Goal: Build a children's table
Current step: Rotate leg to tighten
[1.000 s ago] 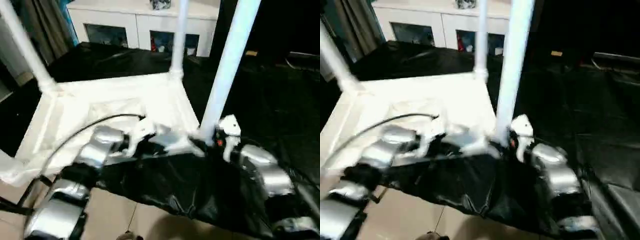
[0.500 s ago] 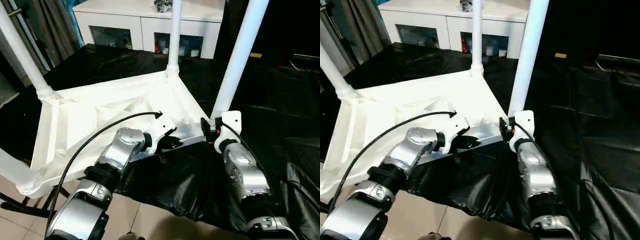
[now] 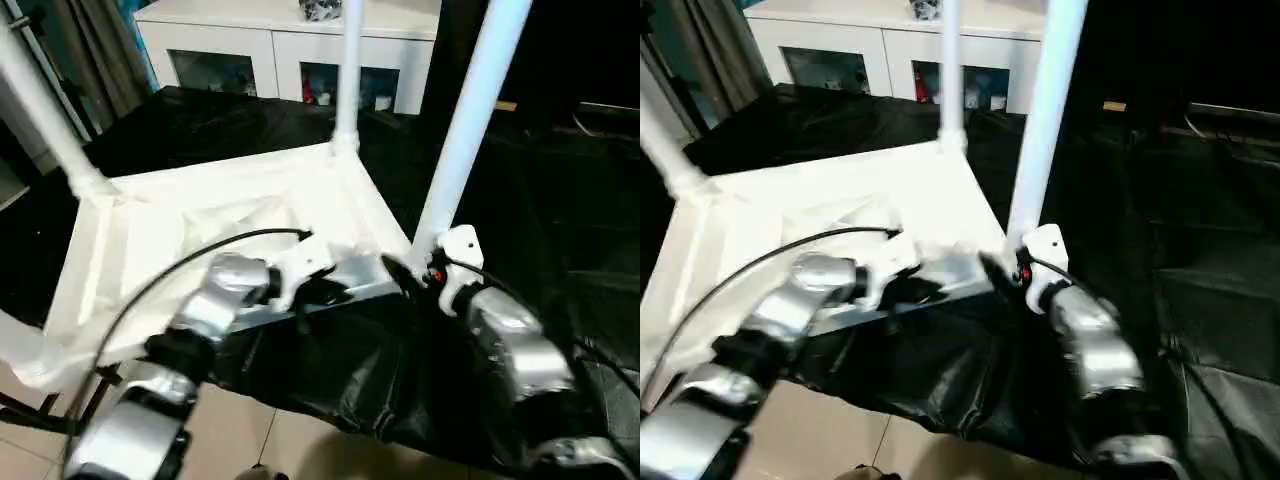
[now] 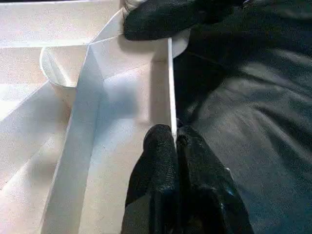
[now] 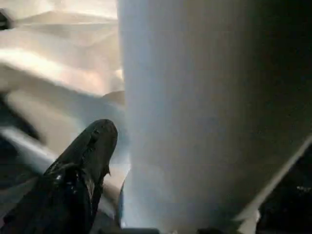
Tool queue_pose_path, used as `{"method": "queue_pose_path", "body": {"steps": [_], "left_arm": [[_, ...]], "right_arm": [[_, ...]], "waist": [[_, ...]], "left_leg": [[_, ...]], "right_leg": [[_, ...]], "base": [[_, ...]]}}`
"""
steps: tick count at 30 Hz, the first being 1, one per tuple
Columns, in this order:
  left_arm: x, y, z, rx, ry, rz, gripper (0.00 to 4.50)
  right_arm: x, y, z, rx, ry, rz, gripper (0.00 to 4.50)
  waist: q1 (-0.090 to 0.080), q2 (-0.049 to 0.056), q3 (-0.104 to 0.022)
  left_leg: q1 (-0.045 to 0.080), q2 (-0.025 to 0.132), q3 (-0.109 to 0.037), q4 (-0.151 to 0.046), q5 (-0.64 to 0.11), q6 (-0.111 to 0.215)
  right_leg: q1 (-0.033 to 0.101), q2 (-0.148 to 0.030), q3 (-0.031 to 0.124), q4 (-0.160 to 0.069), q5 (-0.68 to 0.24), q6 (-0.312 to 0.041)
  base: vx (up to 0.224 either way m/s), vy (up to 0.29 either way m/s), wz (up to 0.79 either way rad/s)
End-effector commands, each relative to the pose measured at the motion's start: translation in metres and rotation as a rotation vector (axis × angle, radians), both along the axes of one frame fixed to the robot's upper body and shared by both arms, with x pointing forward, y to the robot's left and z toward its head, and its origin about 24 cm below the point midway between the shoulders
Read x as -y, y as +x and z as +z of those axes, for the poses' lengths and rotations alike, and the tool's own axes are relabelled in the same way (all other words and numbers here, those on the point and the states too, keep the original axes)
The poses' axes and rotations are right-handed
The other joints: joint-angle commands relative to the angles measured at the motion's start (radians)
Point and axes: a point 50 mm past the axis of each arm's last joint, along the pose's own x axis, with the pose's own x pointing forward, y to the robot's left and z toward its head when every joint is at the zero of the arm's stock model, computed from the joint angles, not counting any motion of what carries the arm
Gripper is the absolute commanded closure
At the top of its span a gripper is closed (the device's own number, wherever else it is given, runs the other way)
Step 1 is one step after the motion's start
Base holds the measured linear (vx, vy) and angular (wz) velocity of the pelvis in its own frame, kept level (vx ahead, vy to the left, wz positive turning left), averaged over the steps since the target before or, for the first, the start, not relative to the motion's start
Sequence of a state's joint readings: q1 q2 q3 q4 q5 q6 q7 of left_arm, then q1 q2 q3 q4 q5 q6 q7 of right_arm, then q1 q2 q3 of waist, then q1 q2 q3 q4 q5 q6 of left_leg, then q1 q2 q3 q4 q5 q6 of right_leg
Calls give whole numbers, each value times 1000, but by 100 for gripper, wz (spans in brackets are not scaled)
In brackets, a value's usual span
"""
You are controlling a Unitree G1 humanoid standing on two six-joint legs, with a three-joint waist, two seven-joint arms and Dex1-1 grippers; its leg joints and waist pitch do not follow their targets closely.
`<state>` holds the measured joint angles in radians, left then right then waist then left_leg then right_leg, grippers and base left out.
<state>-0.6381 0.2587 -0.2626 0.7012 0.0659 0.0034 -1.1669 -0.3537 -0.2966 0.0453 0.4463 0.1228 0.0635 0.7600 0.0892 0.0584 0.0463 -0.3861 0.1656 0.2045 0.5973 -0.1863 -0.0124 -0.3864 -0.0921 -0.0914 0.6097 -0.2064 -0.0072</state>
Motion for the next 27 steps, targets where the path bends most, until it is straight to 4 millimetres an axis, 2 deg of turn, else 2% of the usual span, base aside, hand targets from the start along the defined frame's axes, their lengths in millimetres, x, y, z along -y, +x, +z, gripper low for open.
{"method": "queue_pose_path", "body": {"steps": [1, 5, 7, 8, 10, 11, 15, 22, 25, 27], "left_arm": [[2, -4, 3, 2, -13, -77, 450], [-11, -8, 5, -39, -9, -140, 450], [-13, -8, 5, -45, -8, -152, 450], [-15, -9, 6, -56, -3, -173, 450], [-16, -9, 6, -57, 0, -177, 450], [-18, -9, 7, -60, 7, -191, 450], [-22, -7, 8, -57, 15, -198, 450], [-22, -7, 8, -76, -1, -195, 450], [-19, -7, 7, -73, -13, -180, 450], [-16, -3, 8, -51, -14, -134, 450]], "right_arm": [[-10, -6, 6, -10, 10, 168, 65], [-6, -21, 5, -102, -32, 414, 65], [-6, -22, 5, -111, -37, 443, 65], [-6, -23, 5, -121, -45, 481, 91], [-6, -23, 5, -122, -46, 487, 99], [-6, -23, 7, -125, -49, 507, 102], [-10, -22, 10, -128, -40, 536, 144], [-14, -30, 6, -146, -5, 552, 176], [-15, -31, 4, -141, 7, 518, 178], [-15, -26, 4, -107, 22, 435, 178]], "waist": [[4, -17, -62], [8, -25, -60], [11, -22, -60], [11, -23, -60], [11, -25, -59], [13, -29, -61], [16, -28, -61], [20, -24, -63], [23, -25, -63], [23, -22, -61]], "left_leg": [[17, 79, -37, -69, -176, 89], [16, 82, -36, -69, -180, 92], [17, 83, -37, -69, -175, 90], [18, 84, -38, -70, -179, 85], [19, 83, -37, -70, -182, 81], [20, 83, -37, -70, -176, 78], [20, 83, -36, -70, -169, 76], [21, 83, -36, -69, -161, 74], [21, 84, -36, -68, -157, 75], [21, 84, -37, -69, -173, 66]], "right_leg": [[43, -82, 58, -67, -105, -245], [44, -84, 59, -66, -107, -256], [41, -86, 59, -65, -105, -264], [40, -87, 59, -65, -109, -267], [41, -87, 59, -67, -116, -268], [41, -87, 59, -65, -118, -268], [41, -88, 60, -63, -108, -269], [41, -87, 59, -60, -85, -274], [41, -88, 60, -60, -77, -275], [40, -88, 60, -63, -99, -271]], "base": [[0, 0, 0], [0, 0, 0], [0, 0, 0], [0, 0, 0], [0, 0, 0], [0, 0, 0], [0, 0, 0], [0, 0, 0], [0, 0, 0], [0, 0, 0]]}}
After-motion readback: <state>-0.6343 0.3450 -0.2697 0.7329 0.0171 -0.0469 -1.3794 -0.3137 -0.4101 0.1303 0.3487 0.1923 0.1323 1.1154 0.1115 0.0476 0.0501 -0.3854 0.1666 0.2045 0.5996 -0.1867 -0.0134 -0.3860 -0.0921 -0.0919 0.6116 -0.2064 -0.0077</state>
